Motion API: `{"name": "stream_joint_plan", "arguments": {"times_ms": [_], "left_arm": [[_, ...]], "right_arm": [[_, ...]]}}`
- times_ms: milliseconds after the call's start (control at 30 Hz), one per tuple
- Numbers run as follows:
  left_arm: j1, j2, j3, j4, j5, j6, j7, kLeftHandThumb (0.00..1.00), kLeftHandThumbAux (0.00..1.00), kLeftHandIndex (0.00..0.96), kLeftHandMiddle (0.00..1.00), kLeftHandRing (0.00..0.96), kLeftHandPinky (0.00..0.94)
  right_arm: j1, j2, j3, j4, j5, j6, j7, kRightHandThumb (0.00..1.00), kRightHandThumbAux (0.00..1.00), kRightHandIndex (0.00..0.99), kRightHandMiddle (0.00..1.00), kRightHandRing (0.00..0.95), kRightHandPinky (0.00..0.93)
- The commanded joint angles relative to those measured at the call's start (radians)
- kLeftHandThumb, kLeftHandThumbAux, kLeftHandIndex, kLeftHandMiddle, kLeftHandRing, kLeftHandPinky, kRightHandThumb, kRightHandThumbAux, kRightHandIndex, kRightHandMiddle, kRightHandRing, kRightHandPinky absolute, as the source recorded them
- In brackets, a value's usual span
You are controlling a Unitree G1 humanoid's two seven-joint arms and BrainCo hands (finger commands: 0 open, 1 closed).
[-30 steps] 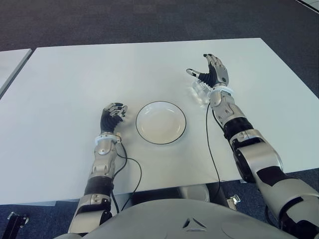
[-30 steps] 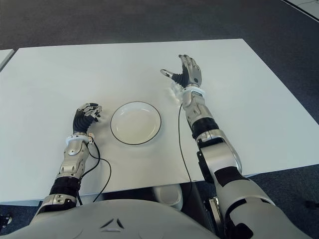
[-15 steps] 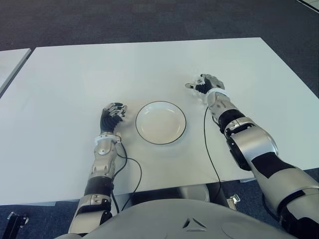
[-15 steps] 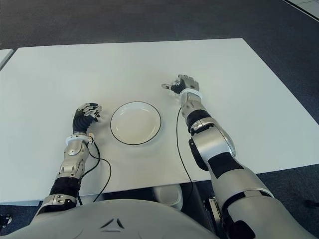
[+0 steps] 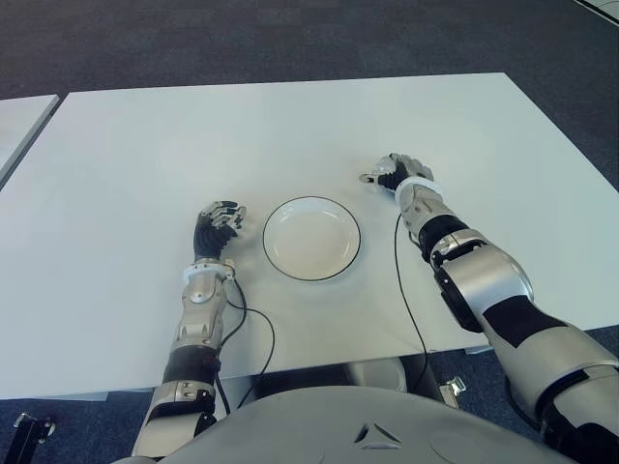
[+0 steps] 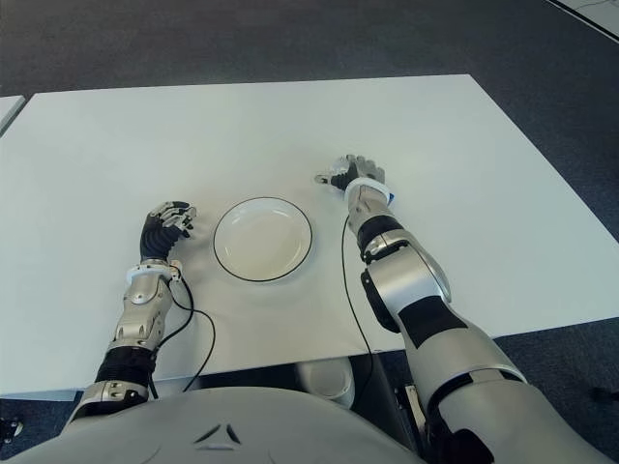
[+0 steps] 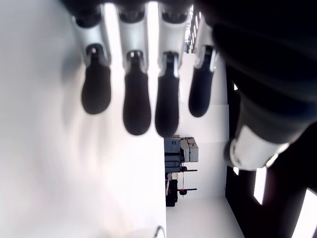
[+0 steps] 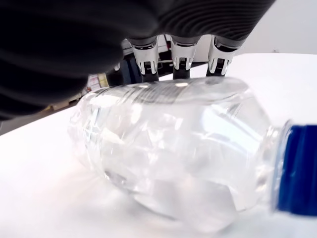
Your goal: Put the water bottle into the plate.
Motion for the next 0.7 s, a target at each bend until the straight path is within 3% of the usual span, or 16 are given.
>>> {"name": "stream_joint_plan", "arguments": {"times_ms": [33,433,700], "left_arm": [[0.06,-0.016,-0.002,0.038,-0.001,0.073,0.013,0.838,0.674,0.418,0.517,0.656,0.656],[0.075,-0.015,-0.004,0.014,-0.004,0.075,0.009,0.838,0.674,0.418,0.517,0.656,0.653],[0.074,-0.018,0.004,0.013,-0.014,0.079,0.008,0.838,0.674,0.418,0.518,0.651,0.648]], "right_arm": [[0.066,0.021,0.001,0.029,0.027,0.014,0.066,0.549,0.341,0.0,0.0,0.0,0.0],[0.099,0.019,0.017,0.029,0.017,0.031,0.085,0.552,0.369,0.0,0.0,0.0,0.0],[0.128,0.023,-0.005,0.022,0.04,0.042,0.016,0.52,0.408,0.0,0.0,0.0,0.0]]}}
